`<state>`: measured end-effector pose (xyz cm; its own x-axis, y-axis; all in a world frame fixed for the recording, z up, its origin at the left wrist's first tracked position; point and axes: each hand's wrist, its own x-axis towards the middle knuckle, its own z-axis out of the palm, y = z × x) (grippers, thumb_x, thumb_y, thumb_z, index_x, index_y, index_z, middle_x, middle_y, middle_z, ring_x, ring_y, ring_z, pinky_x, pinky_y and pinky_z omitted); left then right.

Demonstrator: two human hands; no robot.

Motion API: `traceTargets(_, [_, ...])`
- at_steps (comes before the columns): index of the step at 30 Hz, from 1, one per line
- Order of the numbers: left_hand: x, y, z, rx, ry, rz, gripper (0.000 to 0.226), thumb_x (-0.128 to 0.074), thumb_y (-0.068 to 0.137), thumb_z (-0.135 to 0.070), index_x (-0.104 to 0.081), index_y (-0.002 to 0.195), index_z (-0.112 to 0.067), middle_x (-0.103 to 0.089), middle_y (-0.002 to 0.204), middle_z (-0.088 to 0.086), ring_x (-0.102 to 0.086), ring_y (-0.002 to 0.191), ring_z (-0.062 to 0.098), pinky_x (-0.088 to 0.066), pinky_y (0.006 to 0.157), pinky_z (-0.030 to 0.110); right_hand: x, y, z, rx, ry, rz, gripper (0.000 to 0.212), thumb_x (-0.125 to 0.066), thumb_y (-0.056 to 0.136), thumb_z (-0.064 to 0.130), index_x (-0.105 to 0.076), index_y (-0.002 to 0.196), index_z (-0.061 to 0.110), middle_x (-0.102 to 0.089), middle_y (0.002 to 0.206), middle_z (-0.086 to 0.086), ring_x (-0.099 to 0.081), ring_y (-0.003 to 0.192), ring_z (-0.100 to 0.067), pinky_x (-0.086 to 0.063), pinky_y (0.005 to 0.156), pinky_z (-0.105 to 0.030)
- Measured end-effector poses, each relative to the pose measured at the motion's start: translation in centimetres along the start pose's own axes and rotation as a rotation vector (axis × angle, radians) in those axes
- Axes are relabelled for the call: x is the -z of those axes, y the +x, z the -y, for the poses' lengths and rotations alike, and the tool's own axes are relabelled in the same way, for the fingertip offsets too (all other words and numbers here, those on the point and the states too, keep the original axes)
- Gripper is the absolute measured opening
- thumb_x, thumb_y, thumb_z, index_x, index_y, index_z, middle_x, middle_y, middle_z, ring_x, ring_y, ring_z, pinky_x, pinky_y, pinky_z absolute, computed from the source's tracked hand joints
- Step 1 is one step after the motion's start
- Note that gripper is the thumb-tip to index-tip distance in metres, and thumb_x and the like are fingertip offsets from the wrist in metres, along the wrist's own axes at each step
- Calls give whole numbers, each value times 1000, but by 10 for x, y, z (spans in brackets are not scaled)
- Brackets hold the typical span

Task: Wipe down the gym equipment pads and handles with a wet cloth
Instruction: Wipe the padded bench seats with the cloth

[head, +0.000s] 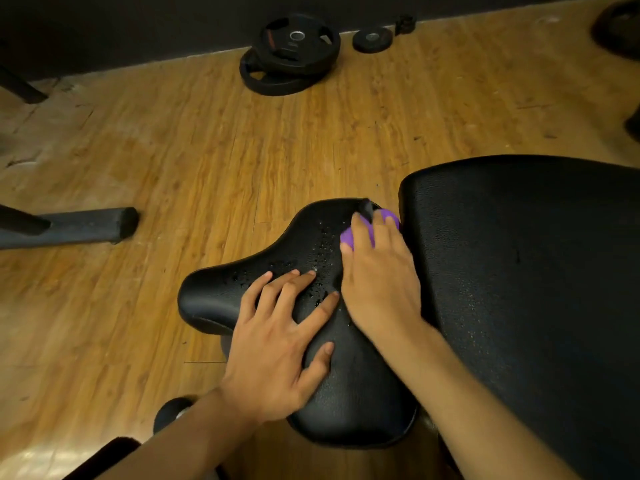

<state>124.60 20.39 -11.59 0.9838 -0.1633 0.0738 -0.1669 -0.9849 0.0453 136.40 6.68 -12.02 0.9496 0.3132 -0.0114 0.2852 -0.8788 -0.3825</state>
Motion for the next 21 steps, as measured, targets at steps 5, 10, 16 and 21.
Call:
traceTargets(5, [1, -1, -3, 18, -18, 13, 58, -38, 98, -55, -60, 144, -27, -51, 149, 12, -46, 141, 33, -28, 117, 51, 1, 11, -11, 142, -34, 15, 57, -18, 108, 41, -16, 163, 28, -22, 168, -11, -10, 158, -28, -11, 128, -42])
traceTargets(10, [7, -7, -14, 102, 68, -19, 58, -39, 100, -55, -57, 148, -29, -51, 147, 15, -46, 140, 38, -23, 123, 57, -1, 100, -1, 58, 77, 160, 51, -22, 109, 42, -24, 160, 34, -38, 158, -10, -44, 137, -33, -38, 107, -46])
traceTargets(16, [8, -16, -22, 186, 71, -31, 59, -35, 103, -57, -55, 150, -28, -51, 146, 14, -46, 136, 38, -28, 119, 54, 15, -37, -10, 90, -99, 140, 61, -19, 108, 45, -1, 164, 28, -6, 169, -21, -2, 156, -39, -13, 128, -46])
traceTargets(21, [6, -11, -25, 201, 84, -66, 56, -37, 103, -56, -57, 148, -29, -52, 146, 16, -45, 136, 39, -28, 118, 56, 1, 32, -10, 146, -73, 65, 57, -13, 109, 43, -13, 163, 26, -20, 168, -16, -11, 156, -35, -16, 126, -50])
